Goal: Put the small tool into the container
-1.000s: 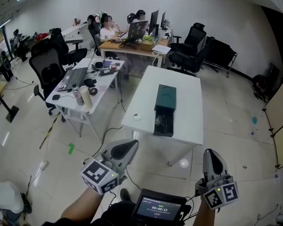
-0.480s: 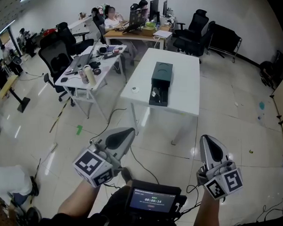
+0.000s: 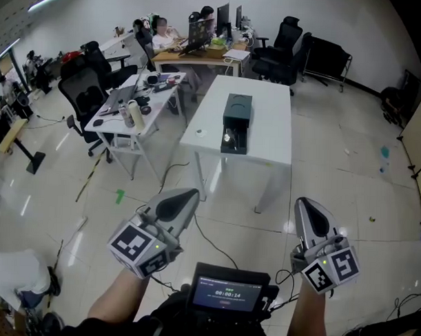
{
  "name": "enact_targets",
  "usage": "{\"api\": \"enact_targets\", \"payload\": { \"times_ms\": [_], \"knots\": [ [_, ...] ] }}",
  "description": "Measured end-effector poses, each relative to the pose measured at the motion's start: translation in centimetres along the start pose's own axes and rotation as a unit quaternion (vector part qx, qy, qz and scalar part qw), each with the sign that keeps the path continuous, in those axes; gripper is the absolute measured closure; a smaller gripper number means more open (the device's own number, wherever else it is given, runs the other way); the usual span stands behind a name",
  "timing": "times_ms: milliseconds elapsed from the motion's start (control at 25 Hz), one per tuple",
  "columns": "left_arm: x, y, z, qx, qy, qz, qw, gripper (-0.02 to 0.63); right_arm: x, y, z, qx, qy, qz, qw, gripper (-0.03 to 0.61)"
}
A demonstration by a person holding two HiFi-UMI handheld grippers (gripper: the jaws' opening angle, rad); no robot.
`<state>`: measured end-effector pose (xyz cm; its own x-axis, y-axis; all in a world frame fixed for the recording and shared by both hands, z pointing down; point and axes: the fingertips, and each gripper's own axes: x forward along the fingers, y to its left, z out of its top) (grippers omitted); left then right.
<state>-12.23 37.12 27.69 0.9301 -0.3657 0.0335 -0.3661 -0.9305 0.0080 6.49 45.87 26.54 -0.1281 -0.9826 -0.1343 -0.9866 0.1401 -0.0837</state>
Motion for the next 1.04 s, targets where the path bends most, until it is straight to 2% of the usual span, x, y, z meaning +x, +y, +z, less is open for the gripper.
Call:
{"api": "enact_targets", "payload": {
  "times_ms": [360, 1040],
  "knots": [
    [-4.1, 1.5, 0.0, -0.004, -0.010, -0.009, 0.9999, 0.601, 0.2, 5.1, -0.4, -0.003, 0.011, -0.010, 1.000, 0.560],
    [-6.7, 5.2, -0.6, -0.016, -0.012, -0.019, 0.9996, 0.601, 2.4, 8.2, -0.5, -0.017, 0.005, -0.032, 0.999, 0.560]
  ]
}}
